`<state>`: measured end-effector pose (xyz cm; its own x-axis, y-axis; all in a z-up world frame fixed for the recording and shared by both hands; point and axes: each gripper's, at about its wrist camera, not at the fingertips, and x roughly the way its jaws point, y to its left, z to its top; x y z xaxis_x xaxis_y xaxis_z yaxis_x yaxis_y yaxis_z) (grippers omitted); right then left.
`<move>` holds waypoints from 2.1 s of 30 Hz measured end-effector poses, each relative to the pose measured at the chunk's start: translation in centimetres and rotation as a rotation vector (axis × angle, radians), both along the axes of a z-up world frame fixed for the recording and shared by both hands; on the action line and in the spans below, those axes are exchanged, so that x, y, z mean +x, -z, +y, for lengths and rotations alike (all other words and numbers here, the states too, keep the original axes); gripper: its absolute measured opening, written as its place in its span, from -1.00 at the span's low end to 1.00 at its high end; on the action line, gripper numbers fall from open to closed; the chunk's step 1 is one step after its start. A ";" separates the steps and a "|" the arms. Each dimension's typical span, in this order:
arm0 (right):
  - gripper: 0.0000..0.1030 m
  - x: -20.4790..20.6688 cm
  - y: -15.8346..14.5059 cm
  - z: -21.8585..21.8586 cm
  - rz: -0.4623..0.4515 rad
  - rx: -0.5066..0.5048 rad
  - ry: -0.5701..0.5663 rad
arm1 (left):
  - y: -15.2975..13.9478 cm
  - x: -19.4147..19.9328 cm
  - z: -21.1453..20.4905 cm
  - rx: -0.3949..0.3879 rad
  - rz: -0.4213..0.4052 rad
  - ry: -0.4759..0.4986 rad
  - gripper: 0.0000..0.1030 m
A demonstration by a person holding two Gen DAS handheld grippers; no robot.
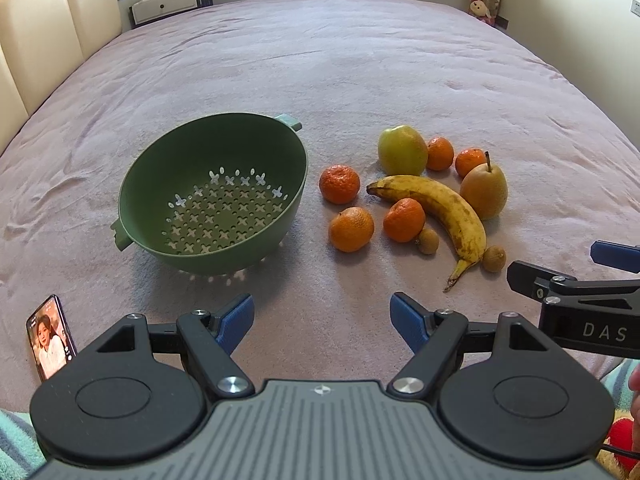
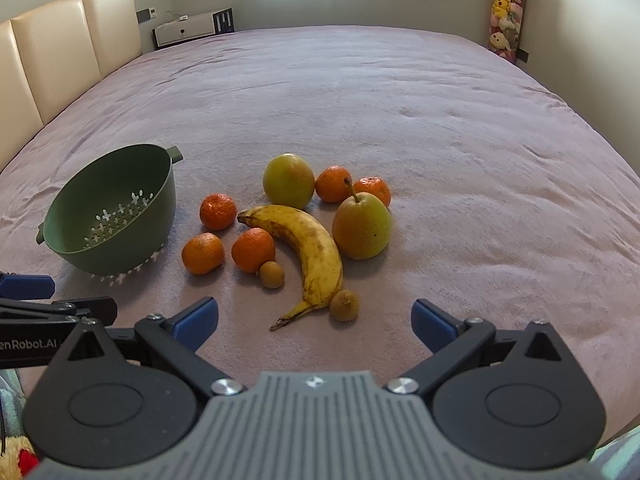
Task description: Organize fruits
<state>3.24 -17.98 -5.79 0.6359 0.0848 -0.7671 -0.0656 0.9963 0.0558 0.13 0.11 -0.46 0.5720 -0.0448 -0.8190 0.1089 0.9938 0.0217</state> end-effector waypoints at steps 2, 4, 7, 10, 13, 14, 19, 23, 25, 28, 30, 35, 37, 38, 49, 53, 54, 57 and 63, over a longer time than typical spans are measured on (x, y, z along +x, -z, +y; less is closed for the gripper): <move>0.93 0.0 0.0 0.0 0.000 0.000 0.001 | -0.1 0.0 0.0 -0.003 -0.002 0.004 0.76; 0.93 0.0 0.0 0.0 0.000 0.001 0.003 | -0.1 0.0 0.0 -0.006 -0.002 0.007 0.76; 0.93 0.0 0.0 -0.1 -0.001 0.002 0.006 | -0.1 0.0 -0.1 -0.008 -0.002 0.010 0.76; 0.93 0.0 0.0 -0.1 -0.001 0.002 0.006 | -0.1 -0.1 -0.1 -0.010 -0.002 0.014 0.76; 0.93 0.0 0.0 -0.1 0.000 0.002 0.006 | 0.0 0.0 -0.1 -0.011 -0.001 0.015 0.76; 0.93 0.0 0.0 -0.1 0.001 0.003 0.007 | 0.0 0.0 -0.1 -0.011 -0.001 0.015 0.76; 0.93 0.1 0.1 -0.3 0.005 0.006 0.013 | 0.0 0.0 -0.2 -0.012 0.000 0.014 0.76; 0.93 0.1 0.1 -0.3 0.009 0.006 0.014 | 0.0 0.0 -0.2 -0.012 0.000 0.015 0.76; 0.93 0.1 0.2 -0.4 0.012 0.006 0.015 | 0.0 0.0 -0.2 -0.013 0.000 0.015 0.76; 0.93 0.2 0.2 -0.4 0.016 0.007 0.016 | 0.0 0.0 -0.2 -0.012 0.000 0.015 0.76; 0.93 0.2 0.3 -0.4 0.017 0.008 0.018 | 0.0 -0.1 -0.2 -0.013 0.000 0.015 0.76; 0.93 0.2 0.3 -0.5 0.018 0.009 0.018 | 0.1 -0.1 -0.3 -0.015 0.001 0.011 0.76; 0.93 0.2 0.3 -0.5 0.018 0.010 0.018 | 0.1 -0.2 -0.3 -0.019 0.001 0.010 0.76; 0.93 0.2 0.3 -0.5 0.020 0.010 0.017 | 0.1 -0.2 -0.3 -0.021 0.001 0.010 0.76; 0.93 0.3 0.8 -0.6 0.019 0.003 0.014 | 0.1 -0.1 -0.1 -0.052 0.005 0.013 0.68; 0.93 0.4 1.0 -0.7 0.015 -0.001 0.014 | 0.0 0.1 -0.1 -0.061 0.001 0.016 0.56; 0.93 0.4 1.0 -0.7 0.012 -0.002 0.012 | 0.0 0.1 -0.1 -0.061 -0.002 0.017 0.55; 0.92 0.5 0.9 -0.8 0.002 0.002 0.005 | -0.1 0.2 -0.1 -0.066 -0.014 0.026 0.46; 0.69 0.8 0.8 -0.7 -0.011 0.014 -0.026 | -0.1 0.5 -0.5 -0.099 -0.026 0.061 0.28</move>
<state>4.04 -18.65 -6.58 0.6419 0.1121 -0.7585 -0.0922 0.9934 0.0687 0.67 -0.38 -0.40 0.5871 -0.1602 -0.7935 0.1701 0.9828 -0.0726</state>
